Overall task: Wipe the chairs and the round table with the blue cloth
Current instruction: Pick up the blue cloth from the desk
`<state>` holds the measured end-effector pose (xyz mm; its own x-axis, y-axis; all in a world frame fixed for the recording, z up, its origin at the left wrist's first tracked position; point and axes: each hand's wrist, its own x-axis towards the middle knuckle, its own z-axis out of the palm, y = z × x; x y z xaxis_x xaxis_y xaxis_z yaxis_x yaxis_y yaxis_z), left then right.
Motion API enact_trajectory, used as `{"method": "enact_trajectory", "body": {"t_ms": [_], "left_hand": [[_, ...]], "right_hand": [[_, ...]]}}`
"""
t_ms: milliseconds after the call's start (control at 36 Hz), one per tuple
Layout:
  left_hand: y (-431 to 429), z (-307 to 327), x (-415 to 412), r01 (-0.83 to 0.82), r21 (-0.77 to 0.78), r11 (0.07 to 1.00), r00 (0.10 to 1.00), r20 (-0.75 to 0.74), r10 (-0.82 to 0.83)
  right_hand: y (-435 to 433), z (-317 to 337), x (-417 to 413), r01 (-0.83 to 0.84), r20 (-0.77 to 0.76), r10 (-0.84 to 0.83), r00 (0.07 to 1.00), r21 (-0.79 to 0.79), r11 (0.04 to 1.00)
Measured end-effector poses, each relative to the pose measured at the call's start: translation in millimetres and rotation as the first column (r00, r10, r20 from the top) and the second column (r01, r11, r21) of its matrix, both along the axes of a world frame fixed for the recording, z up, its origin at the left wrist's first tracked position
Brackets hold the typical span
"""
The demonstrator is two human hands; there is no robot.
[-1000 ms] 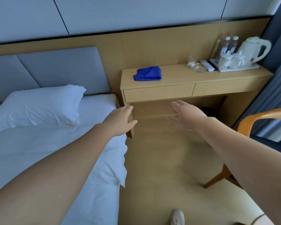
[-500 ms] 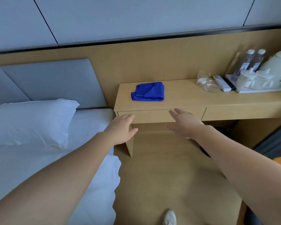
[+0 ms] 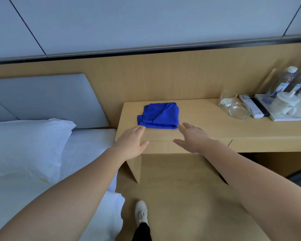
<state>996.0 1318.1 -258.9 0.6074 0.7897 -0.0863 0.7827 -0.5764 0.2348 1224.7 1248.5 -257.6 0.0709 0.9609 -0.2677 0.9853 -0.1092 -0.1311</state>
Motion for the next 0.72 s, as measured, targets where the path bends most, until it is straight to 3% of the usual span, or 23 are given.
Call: {"method": "enact_trajectory", "body": {"t_ms": [250, 472, 583, 722], "left_hand": [[114.8, -32.3, 23.6, 0.145, 0.016, 0.989, 0.986, -0.088, -0.144], [209.5, -60.9, 37.0, 0.325, -0.046, 0.944, 0.914, -0.240, -0.327], [232.5, -75.8, 42.5, 0.387, -0.089, 0.918, 0.875, -0.277, -0.396], [248.4, -90.3, 56.2, 0.417, -0.132, 0.899, 0.857, -0.274, -0.437]], "right_hand": [[95.4, -39.4, 9.4, 0.070, 0.015, -0.069, 0.997, -0.070, 0.995], [162.1, -86.2, 6.5, 0.155, 0.010, -0.156, 0.988, -0.207, 0.966], [180.1, -107.7, 3.1, 0.255, -0.028, -0.270, 0.963, -0.249, 0.934], [198.4, -127.0, 9.6, 0.477, -0.172, -0.514, 0.840, -0.216, 0.852]]}}
